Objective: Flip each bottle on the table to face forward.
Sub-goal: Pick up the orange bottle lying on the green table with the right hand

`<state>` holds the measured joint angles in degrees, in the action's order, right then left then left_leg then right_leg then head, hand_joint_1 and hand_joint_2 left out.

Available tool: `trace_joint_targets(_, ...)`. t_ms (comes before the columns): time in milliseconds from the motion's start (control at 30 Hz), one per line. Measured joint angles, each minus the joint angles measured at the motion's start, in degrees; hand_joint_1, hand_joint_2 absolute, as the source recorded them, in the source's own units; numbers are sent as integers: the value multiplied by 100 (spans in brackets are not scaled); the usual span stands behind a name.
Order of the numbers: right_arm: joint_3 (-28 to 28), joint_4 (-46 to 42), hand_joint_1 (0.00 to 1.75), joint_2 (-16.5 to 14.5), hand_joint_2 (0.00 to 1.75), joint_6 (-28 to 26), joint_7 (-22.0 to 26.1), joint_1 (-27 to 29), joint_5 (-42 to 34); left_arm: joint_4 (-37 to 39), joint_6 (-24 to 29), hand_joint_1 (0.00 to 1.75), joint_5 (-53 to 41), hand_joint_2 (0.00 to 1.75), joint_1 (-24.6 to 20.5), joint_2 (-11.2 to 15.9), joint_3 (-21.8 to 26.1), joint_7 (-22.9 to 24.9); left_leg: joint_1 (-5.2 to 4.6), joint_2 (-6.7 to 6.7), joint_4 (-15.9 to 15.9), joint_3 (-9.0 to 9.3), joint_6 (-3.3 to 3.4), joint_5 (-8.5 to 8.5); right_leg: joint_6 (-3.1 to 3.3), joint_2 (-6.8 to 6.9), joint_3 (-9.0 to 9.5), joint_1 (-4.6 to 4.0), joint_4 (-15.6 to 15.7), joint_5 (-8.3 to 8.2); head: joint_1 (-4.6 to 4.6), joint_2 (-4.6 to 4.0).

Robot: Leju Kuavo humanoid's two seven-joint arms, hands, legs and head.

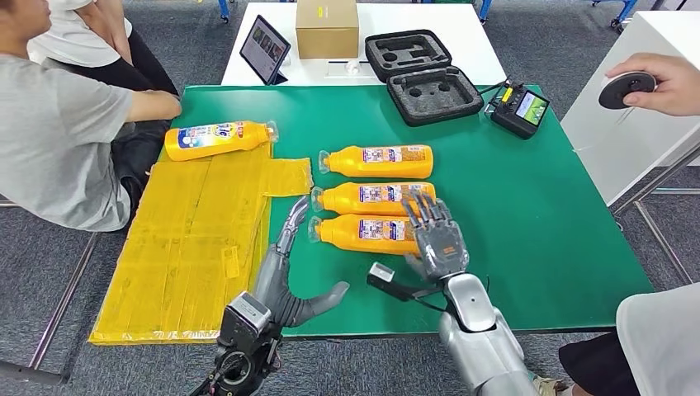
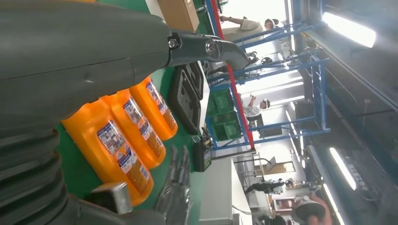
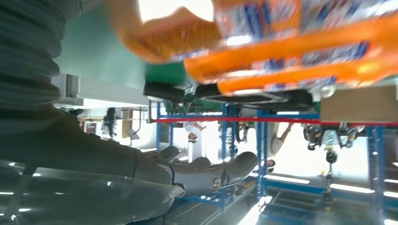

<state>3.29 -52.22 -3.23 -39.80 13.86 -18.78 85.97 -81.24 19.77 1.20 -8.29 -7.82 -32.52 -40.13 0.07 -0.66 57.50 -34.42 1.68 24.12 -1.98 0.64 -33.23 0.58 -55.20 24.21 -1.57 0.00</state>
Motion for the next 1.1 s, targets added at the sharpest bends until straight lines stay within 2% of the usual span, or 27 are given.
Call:
trace_joint_targets(267, 483, 320, 0, -29, 175, 0, 167, -307, 25, 44, -52, 0, 43, 175, -71, -9, -63, 0, 0, -1, 0, 0, 0, -1, -1, 0, 0, -1, 0, -1, -1, 0)
trace_joint_targets(833, 806, 1038, 0, -173, 175, 0, 740, -568, -191, 251, -189, 0, 204, 175, -250, -16, -151, 0, 0, 0, 1, 0, 0, -1, -1, 0, 0, -1, 0, -1, -2, 0)
trace_joint_targets(1100, 849, 1227, 0, -249, 175, 0, 817, -602, -221, 408, -178, 0, 208, 175, -310, -22, -162, 0, 0, -1, 0, 0, 0, -1, -1, 0, -1, -1, 0, -1, -1, 0)
